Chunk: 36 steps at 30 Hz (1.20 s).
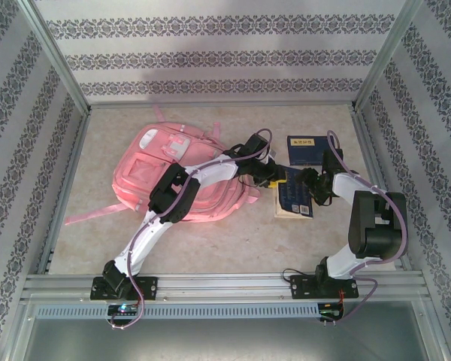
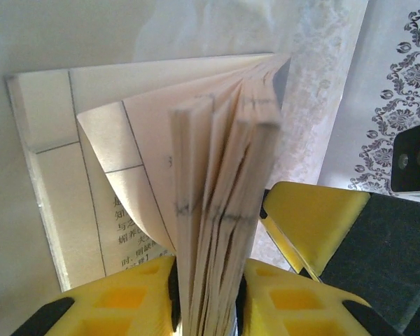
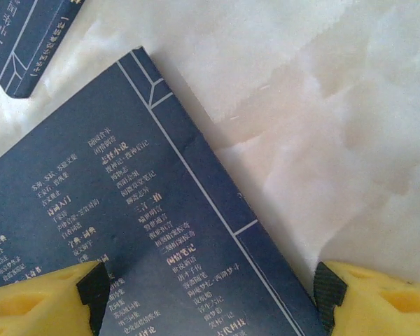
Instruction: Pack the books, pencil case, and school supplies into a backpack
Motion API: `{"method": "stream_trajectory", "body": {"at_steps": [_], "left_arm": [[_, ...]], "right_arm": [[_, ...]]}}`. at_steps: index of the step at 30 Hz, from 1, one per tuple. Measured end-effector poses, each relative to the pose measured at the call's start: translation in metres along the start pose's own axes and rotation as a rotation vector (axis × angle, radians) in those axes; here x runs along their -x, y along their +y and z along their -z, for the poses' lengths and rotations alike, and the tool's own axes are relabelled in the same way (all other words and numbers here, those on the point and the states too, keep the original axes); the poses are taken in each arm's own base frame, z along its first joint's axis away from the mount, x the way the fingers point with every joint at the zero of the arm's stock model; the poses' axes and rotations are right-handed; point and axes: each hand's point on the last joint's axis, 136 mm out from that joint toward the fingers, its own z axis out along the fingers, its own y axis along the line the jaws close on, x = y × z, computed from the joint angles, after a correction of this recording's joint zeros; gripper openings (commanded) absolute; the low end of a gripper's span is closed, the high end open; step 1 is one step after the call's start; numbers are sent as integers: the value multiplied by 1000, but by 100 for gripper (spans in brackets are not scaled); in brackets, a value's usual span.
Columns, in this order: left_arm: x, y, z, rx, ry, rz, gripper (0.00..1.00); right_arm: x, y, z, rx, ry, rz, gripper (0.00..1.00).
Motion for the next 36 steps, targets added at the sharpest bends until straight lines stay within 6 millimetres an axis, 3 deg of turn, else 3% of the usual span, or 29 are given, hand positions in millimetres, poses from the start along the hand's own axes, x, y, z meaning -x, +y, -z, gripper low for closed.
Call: {"method": "stream_trajectory", "body": {"at_steps": [2,8,14,19,24,28,32,36], "left_arm": [[0,-1,0,-2,1,-1,11],[-2,-7,5,-5,1,-29,2],[-6,-29,25,-16,-10,-80,0],[-20,-62,76,-23,-31,-154,0],[-39,-123,151,-95,-106,-298,0],[-59,-166,210,-157,-176,-420,0],[-80,-184,250,-186,-220,-493,0],[-91,-185,267,-187,-237,-524,0]], "right_arm": [[0,0,1,1,-2,1,77],[-5,3,6,17,-13,18,85],[-17,26,45,72,-75,87,95],[-12,30,105,130,-263,107,98],[-21,57,165,358,-380,123,98],[-35,81,191,535,-368,140,98],[-54,121,212,772,-288,193,98],[-83,155,233,962,-183,292,95]]}}
